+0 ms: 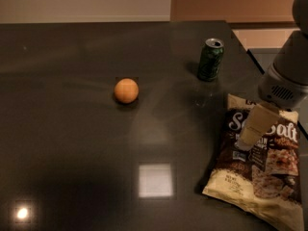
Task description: Move brown chip bag near orange
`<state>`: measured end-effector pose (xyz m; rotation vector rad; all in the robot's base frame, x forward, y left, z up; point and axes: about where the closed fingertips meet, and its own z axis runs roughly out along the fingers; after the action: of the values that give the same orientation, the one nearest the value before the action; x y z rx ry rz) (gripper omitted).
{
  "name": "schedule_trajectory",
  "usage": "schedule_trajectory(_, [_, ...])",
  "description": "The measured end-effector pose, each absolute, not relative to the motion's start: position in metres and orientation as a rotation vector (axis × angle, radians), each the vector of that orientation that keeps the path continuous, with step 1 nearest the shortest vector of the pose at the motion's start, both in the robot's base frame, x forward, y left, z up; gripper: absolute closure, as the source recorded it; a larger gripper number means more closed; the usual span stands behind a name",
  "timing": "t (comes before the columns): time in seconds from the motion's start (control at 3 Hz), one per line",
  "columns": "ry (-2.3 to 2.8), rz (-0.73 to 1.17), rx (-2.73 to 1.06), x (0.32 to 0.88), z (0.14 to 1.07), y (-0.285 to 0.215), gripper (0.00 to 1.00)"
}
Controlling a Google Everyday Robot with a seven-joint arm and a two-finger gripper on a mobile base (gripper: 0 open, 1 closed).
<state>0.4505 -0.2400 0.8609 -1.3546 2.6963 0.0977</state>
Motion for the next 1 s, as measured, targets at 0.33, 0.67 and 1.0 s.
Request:
schedule_trajectory(0.33, [2.73,0.107,-1.328,0.4538,0.8532,-0.2476,0.16])
schedule_trajectory(0.67, [2.744,0.115,-1.296,0.4569,0.8535,-0.2523,0.4])
schedule_trajectory(1.0, [2.728,0.129,-1.287,0.4592,0.863,-0.2504,0.62])
